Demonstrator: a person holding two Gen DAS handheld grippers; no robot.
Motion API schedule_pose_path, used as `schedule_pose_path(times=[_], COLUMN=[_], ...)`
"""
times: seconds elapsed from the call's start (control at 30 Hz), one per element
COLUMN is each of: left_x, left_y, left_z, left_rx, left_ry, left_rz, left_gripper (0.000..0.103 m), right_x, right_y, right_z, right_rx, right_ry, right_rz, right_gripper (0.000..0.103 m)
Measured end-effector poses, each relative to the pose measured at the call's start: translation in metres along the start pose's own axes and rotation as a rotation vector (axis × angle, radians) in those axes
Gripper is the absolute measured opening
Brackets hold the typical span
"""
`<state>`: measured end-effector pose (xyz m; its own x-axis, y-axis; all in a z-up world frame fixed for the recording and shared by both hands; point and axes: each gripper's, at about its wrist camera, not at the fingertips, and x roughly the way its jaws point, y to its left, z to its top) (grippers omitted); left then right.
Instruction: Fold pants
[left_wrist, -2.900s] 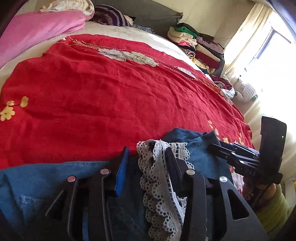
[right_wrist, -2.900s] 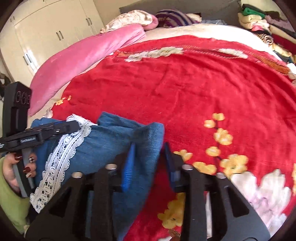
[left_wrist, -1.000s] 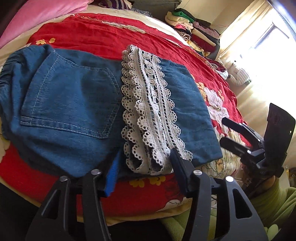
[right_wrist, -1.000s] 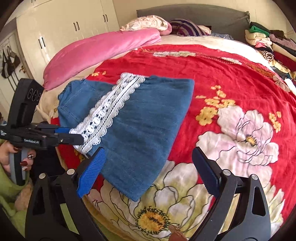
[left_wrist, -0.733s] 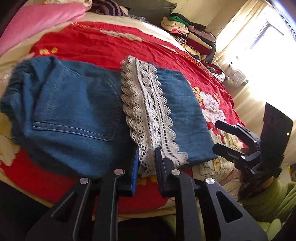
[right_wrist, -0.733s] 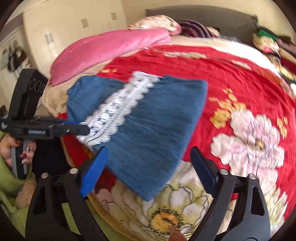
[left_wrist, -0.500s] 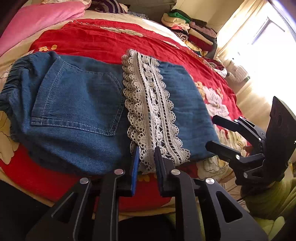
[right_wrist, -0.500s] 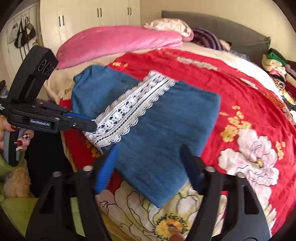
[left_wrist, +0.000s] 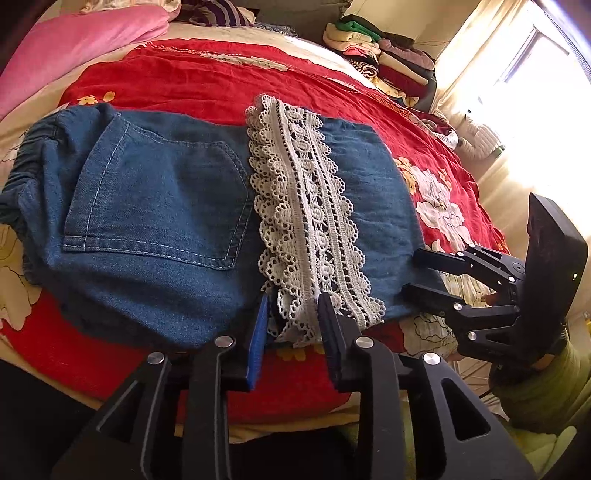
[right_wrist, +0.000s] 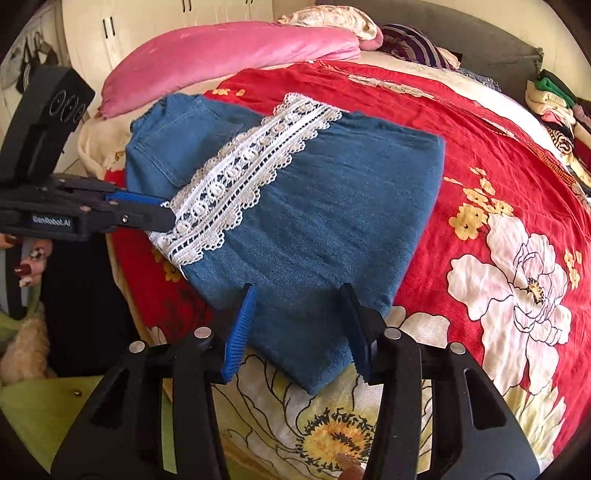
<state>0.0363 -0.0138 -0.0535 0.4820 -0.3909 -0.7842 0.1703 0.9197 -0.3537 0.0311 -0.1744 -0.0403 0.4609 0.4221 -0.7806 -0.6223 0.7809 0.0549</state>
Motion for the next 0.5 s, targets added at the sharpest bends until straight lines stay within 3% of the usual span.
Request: schedule_pose_path(times=[0.33,0.5], left_x=[-0.011,-0.02], left_y=[-0.002,-0.005], left_z=[0.0,0.001], left_rx=[0.01,0.021], left_ry=[-0.024,-0.049], left_rz=[0.011,0.037], left_gripper=[0.028,0.038], right_x=[-0.016,-0.028], right_y=[-0.004,-0.01], right_z=[0.004,0.008], right_rx=[0.024,0.054], right_ry=[-0.042,-0.087], right_rz=[-0.012,-0.023], right_gripper=[0.055,0.079])
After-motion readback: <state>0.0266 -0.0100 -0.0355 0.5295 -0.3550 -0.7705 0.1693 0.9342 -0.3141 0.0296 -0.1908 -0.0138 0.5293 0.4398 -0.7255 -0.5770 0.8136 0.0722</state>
